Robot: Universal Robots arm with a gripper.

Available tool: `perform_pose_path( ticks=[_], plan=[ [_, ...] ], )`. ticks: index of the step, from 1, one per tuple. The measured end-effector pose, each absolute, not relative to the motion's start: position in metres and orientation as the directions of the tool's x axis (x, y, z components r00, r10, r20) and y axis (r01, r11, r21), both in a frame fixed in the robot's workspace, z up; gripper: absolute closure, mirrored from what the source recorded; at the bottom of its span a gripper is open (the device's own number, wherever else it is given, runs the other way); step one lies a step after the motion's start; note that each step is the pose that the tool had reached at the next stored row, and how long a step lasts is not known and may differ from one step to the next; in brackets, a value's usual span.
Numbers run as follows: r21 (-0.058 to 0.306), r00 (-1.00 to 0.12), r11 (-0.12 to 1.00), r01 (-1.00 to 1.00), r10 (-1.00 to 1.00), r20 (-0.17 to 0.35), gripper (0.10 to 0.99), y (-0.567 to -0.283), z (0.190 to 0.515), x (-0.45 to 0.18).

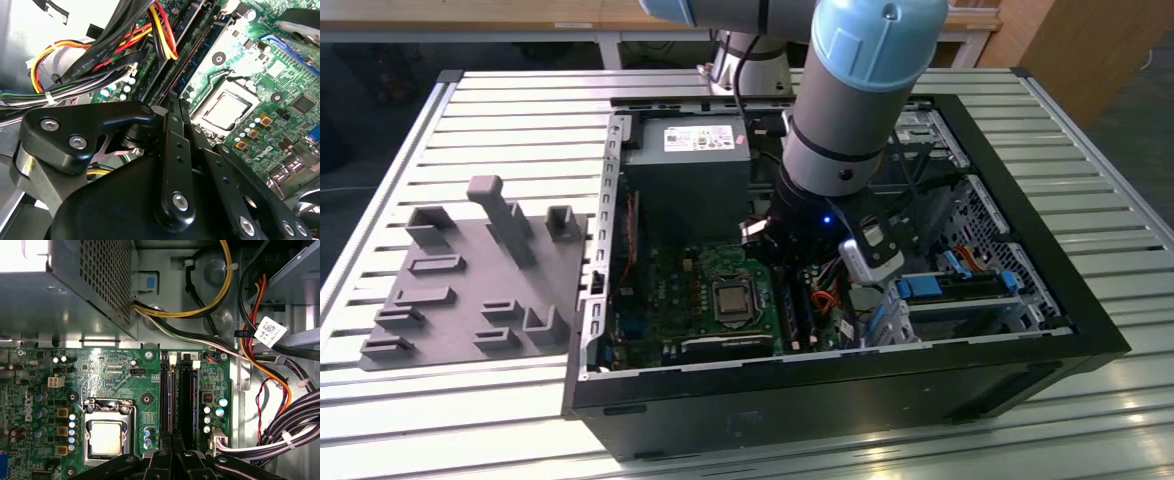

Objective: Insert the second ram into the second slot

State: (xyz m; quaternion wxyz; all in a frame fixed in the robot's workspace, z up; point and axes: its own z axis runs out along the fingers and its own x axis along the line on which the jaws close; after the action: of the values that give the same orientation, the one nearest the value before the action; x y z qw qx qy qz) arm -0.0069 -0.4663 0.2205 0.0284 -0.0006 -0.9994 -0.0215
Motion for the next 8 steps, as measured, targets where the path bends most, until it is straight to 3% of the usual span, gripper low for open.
perform_pose_path(
  ticks=[8],
  plan=[
    [0.043,-0.998,0.999,0.017,0.014,0.057,0.969,-0.4669,0.2205,-0.0065]
  ],
)
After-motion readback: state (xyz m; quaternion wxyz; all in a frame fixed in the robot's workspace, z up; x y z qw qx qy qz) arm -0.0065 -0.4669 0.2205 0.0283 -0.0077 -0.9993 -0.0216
